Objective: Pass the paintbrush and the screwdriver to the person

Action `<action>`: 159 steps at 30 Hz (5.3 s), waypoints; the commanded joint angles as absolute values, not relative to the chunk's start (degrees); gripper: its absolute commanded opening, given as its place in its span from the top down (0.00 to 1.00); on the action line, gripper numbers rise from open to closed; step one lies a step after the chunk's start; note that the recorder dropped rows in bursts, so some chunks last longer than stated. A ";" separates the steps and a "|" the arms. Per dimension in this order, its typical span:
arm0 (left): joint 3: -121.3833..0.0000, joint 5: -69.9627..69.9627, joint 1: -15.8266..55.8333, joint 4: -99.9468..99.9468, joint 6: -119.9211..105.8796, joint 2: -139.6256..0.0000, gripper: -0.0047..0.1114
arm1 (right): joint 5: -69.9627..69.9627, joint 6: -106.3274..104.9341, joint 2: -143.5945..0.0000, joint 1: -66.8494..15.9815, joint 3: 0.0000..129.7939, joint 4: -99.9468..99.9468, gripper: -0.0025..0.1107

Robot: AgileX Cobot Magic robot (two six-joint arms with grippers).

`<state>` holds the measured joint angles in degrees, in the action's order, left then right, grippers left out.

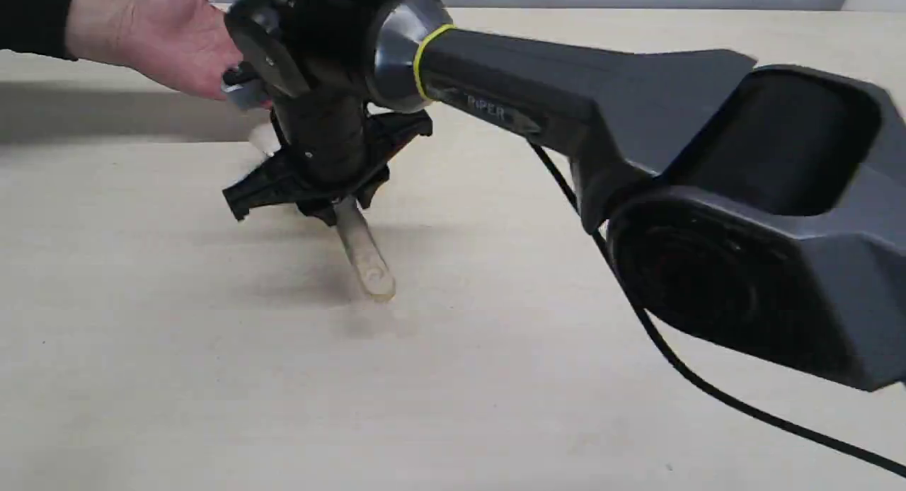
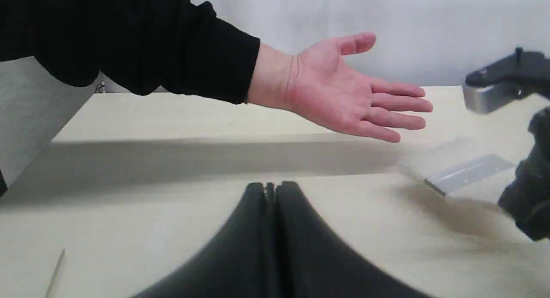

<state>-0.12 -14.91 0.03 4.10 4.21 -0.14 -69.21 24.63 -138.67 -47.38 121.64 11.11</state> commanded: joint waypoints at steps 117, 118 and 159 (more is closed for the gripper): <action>0.00 -14.32 0.30 3.87 4.32 0.00 0.96 | 11.44 33.71 -7.92 5.85 0.00 35.61 0.94; 0.00 -14.32 0.30 3.87 4.32 0.00 0.96 | 11.44 27.86 -7.91 5.85 0.00 29.19 0.94; 0.00 -14.29 0.30 4.03 4.32 0.00 0.96 | 4.46 0.00 -7.91 5.85 0.00 3.01 0.94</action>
<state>-0.12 -14.91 0.03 4.10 4.21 -0.14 4.66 0.49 -7.79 5.67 0.20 3.09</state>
